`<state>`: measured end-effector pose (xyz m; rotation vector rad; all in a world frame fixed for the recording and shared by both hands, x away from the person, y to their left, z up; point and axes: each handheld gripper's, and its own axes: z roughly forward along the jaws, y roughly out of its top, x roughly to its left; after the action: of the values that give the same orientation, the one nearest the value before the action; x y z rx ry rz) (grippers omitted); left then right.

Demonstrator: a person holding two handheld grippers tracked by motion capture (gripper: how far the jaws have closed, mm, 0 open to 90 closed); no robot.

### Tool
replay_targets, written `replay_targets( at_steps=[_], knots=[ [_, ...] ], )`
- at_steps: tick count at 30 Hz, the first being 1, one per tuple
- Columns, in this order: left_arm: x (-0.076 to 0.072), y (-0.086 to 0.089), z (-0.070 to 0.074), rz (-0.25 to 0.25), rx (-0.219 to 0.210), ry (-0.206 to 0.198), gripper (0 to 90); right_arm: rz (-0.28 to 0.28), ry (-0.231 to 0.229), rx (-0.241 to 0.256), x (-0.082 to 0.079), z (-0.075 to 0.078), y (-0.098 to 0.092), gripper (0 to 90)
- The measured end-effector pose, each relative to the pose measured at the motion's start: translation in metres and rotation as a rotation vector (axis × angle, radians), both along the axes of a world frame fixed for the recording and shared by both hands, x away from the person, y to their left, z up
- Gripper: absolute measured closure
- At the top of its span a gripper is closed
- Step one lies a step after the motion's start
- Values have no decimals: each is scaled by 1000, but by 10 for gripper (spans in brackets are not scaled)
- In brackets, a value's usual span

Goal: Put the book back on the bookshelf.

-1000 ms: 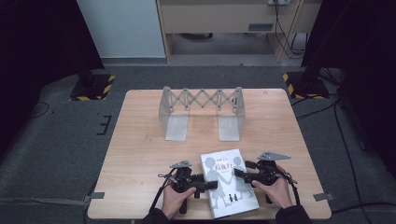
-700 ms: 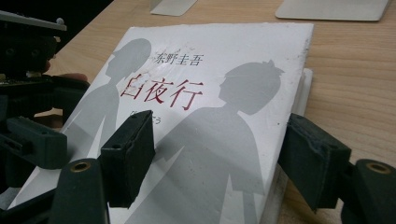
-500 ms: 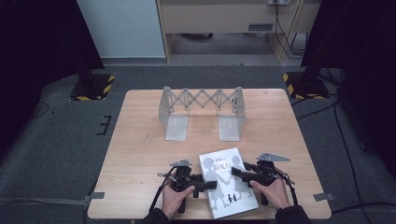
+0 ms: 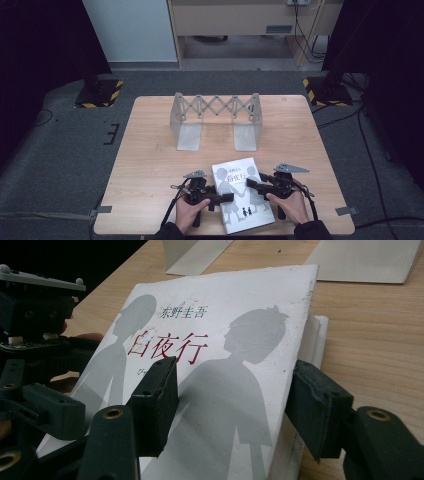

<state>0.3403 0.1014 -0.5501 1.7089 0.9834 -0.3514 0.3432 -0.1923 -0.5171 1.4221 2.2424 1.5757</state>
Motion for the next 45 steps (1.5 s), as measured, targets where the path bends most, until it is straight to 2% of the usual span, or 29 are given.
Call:
replay_targets(
  at_steps=[7,9,11,13,18,23,26,29,32,33,37,39,42,45],
  knots=[
    [3,2,2,11,8,26,178,0,-24,4,2,2,0,453],
    [3,2,3,12,1,28,186,4,-25,9,3,3,1,455],
    [3,4,5,24,-24,30,212,2,-29,20,3,4,1,456],
    [3,6,9,40,-46,26,248,1,-44,35,3,5,1,462],
    [4,8,23,43,-16,-41,275,-14,-88,80,3,11,0,502],
    [5,7,24,52,-24,-45,286,-18,-143,90,3,17,0,539],
    [6,8,25,43,-27,-39,294,-16,-138,97,4,17,0,538],
    [6,11,25,41,-63,-40,345,-13,-137,108,4,15,-3,528],
    [5,11,27,47,-82,-41,367,7,-122,105,4,12,-3,433],
    [6,11,26,46,-80,-41,368,9,-129,104,3,9,-2,421],
    [6,13,23,57,-95,-17,373,32,-91,105,2,3,-5,368],
    [6,12,24,60,-97,-18,374,30,-65,123,2,0,-7,365],
    [5,11,27,63,-89,-29,376,39,-59,133,2,1,-6,384],
    [4,12,34,62,-82,-70,378,42,-68,127,2,6,-5,393]
  ],
)
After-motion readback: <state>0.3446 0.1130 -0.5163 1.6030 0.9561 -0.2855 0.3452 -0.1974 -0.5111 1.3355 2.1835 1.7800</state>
